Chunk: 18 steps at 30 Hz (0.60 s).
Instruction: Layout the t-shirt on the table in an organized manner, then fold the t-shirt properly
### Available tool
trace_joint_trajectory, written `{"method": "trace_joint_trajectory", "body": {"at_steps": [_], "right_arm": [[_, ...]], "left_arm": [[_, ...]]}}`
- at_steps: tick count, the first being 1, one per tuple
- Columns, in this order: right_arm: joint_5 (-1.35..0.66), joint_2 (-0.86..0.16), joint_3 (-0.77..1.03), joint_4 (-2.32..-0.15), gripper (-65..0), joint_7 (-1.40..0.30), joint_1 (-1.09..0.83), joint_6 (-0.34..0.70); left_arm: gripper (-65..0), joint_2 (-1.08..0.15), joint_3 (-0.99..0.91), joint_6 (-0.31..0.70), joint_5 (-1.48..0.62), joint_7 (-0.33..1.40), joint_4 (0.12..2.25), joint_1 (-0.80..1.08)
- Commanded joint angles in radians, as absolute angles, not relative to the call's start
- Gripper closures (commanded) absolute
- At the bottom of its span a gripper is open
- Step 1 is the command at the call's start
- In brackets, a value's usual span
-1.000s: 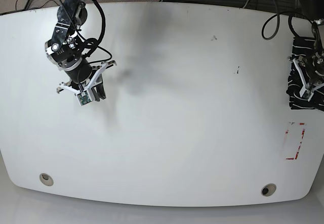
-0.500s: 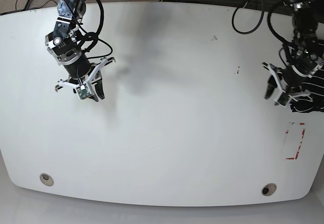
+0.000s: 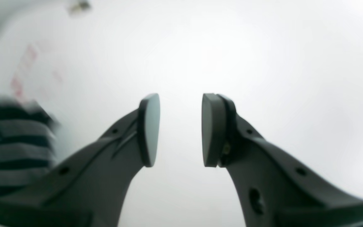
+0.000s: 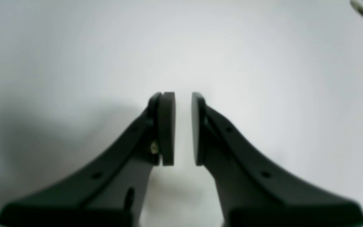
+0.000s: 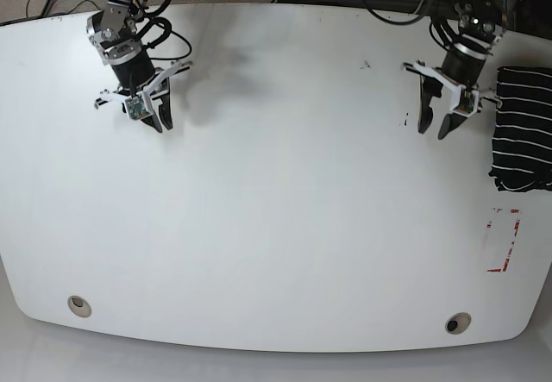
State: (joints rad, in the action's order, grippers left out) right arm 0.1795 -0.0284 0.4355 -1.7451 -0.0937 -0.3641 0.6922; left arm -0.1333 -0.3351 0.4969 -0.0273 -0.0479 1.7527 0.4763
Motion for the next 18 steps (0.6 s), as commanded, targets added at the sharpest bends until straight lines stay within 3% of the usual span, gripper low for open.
{"method": "trace_joint_trajectory", "body": {"at_steps": [1,8,18], "right_arm": [[0.151,-0.033,0.437,-1.762,-8.7,-0.008,-0.429,0.673],[0.139,-0.028,0.435,-1.788,-8.7,0.01,-0.591,0.665],[-0.039,-0.035,0.435,-1.863,-8.7,0.01,-0.86,0.67]], "left_arm": [[-21.0,-0.14,-0.341,0.486,-0.045,-0.087,1.813,0.549],[-21.0,-0.071,-0.341,0.486,-0.047,-0.085,1.888,0.75],[-21.0,-0.031,-0.34,0.489,-0.048,-0.084,1.933,1.044]]}}
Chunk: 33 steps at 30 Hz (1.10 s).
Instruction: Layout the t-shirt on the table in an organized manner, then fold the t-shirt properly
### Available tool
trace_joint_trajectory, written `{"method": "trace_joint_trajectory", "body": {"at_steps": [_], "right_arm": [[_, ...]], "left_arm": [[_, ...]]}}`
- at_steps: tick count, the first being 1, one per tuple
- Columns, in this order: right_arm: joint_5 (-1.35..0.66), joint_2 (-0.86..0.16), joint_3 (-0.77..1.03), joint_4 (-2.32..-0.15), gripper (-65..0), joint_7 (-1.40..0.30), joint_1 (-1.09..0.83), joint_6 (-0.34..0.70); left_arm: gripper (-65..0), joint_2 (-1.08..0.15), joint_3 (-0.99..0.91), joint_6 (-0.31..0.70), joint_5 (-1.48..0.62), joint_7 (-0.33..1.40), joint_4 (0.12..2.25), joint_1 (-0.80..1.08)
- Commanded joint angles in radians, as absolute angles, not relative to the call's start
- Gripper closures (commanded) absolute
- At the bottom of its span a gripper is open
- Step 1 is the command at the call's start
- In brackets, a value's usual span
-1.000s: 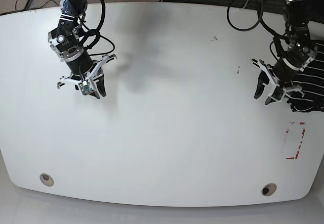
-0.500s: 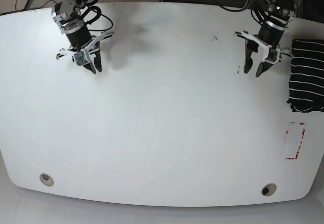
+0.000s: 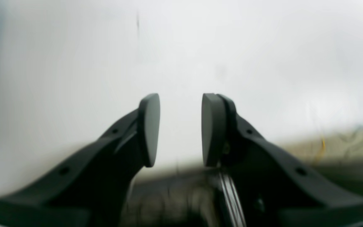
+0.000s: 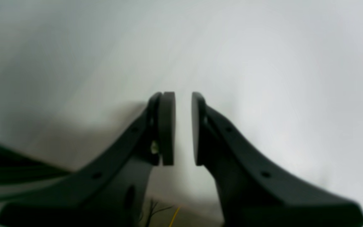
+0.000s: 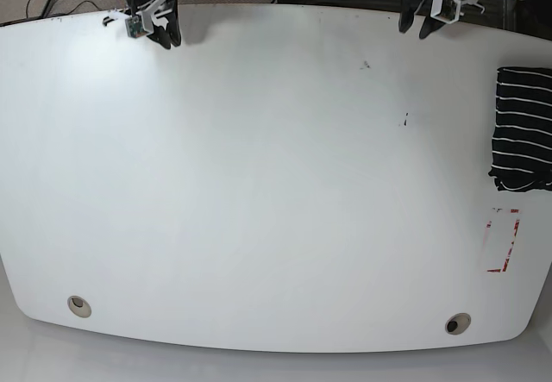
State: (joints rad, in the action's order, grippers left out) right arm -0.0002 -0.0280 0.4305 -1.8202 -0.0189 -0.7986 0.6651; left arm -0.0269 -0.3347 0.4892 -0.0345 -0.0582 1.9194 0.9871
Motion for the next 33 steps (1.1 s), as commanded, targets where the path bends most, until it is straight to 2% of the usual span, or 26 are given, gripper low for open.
{"method": "trace_joint_trajectory", "body": {"at_steps": [1,8,14,21,29,33], "right_arm": [[-0.048,-0.035,0.435,-1.871,-8.7,0.01,-0.894,0.673],[-0.082,-0.03,0.429,-1.854,-8.7,0.01,-1.059,0.676],[-0.076,-0.036,0.387,-1.721,-8.7,0.01,-1.09,0.676],[-0.076,-0.094,0.311,-1.48,-8.7,0.012,-1.009,0.667],[-0.068,-0.099,0.308,-1.176,-8.7,0.081,-0.816,0.665],[0.01,-0.094,0.308,-1.052,-8.7,0.085,-0.714,0.665]], "left_arm": [[-21.0,-0.031,-0.34,0.49,-0.05,-0.084,1.925,1.07],[-21.0,-0.038,-0.3,0.49,-0.05,-0.084,1.845,1.17],[-21.0,-0.053,-0.257,0.49,-0.047,-0.091,1.667,1.142],[-21.0,-0.097,-0.171,0.484,-0.047,-0.09,1.372,0.957],[-21.0,-0.099,-0.157,0.484,-0.045,-0.091,0.935,0.67],[-21.1,-0.101,-0.134,0.484,-0.045,-0.091,0.78,0.562]]}}
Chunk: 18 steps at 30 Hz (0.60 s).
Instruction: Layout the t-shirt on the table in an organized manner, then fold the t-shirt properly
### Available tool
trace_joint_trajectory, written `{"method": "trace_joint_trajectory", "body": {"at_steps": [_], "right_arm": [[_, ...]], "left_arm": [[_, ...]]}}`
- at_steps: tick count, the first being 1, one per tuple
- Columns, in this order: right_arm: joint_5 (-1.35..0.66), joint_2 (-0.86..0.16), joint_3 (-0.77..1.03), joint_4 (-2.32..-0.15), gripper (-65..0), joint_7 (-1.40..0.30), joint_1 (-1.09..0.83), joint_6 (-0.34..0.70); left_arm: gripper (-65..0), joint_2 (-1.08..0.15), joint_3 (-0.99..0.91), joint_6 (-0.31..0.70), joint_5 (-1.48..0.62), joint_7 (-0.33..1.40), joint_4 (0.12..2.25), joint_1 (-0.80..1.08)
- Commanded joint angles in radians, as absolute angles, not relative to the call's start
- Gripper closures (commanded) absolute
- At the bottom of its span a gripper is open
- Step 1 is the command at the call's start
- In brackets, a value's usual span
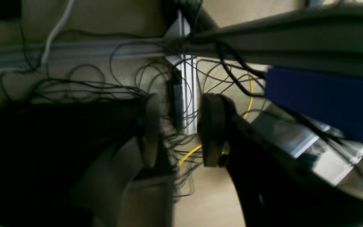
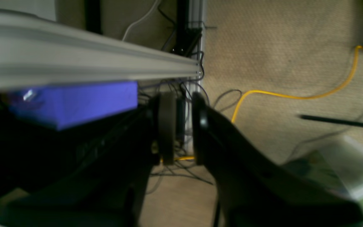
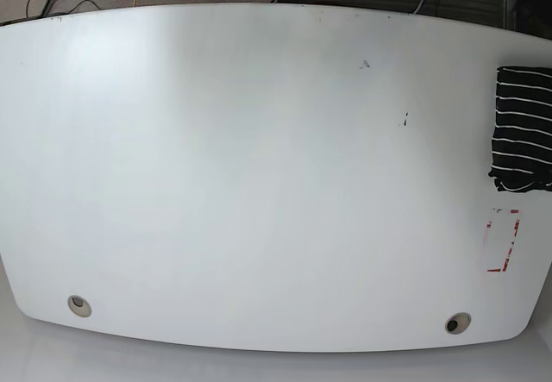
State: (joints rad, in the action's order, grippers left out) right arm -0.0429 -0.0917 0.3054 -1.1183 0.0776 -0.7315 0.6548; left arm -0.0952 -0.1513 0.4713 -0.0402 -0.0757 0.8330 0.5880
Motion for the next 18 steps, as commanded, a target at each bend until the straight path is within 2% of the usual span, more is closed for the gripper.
{"method": "trace_joint_trajectory", "body": {"at_steps": [1,7,13,18], "right_arm": [[0.028,-0.093,0.308,-1.029,-8.7,0.085,-0.696,0.664],[0.12,-0.062,0.309,-0.915,-8.7,0.087,-0.596,0.63],[0.191,-0.058,0.308,-0.788,-8.7,0.087,-0.493,0.527],[0.213,-0.058,0.308,-0.657,-8.7,0.087,-0.404,0.489]], "left_arm": [[-21.1,-0.102,-0.122,0.484,-0.045,-0.091,0.751,0.541],[-21.1,-0.137,-0.038,0.478,-0.045,-0.091,0.549,0.397],[-21.2,-0.14,-0.028,0.386,-0.045,-0.091,0.374,0.269],[-21.4,-0.142,-0.027,0.358,-0.045,-0.091,0.3,0.205]]}}
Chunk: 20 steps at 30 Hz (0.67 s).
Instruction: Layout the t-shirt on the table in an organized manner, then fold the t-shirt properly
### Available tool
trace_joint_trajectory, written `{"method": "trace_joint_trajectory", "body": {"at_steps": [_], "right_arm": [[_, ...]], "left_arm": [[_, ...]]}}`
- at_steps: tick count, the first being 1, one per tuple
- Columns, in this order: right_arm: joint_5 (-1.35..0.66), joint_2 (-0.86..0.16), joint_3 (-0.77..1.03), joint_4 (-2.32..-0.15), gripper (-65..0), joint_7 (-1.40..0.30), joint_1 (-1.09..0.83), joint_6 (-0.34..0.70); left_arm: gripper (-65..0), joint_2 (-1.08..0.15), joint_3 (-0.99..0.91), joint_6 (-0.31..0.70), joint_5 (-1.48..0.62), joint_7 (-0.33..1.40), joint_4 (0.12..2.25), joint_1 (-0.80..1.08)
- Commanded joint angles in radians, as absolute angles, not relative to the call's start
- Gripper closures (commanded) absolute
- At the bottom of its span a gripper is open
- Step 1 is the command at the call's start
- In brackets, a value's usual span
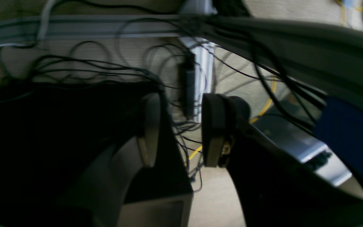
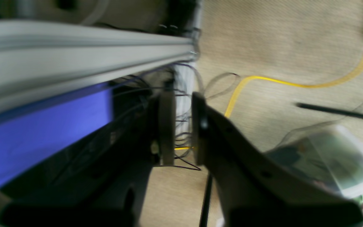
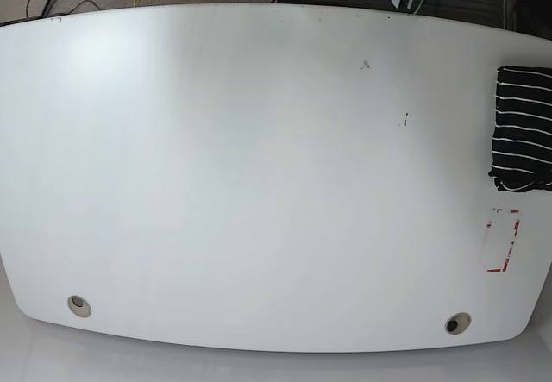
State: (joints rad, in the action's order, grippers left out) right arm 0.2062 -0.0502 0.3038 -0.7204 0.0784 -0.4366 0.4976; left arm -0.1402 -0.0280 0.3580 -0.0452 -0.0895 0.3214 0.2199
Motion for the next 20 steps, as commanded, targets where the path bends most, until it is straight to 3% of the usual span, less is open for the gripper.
{"method": "trace_joint_trajectory", "body": {"at_steps": [1,7,20], "right_arm": [[0.214,-0.058,0.308,-0.63,-8.7,0.087,-0.386,0.479],[0.213,-0.065,0.308,-0.519,-8.7,0.088,-0.309,0.449],[0.214,-0.058,0.308,-0.493,-9.2,0.088,-0.275,0.449]], "left_arm": [[-21.4,-0.143,-0.027,0.352,-0.045,-0.088,0.288,0.188],[-21.4,-0.143,-0.027,0.295,-0.044,-0.085,0.2,0.116],[-21.4,-0.136,-0.027,0.288,-0.044,-0.084,0.173,0.097]]}}
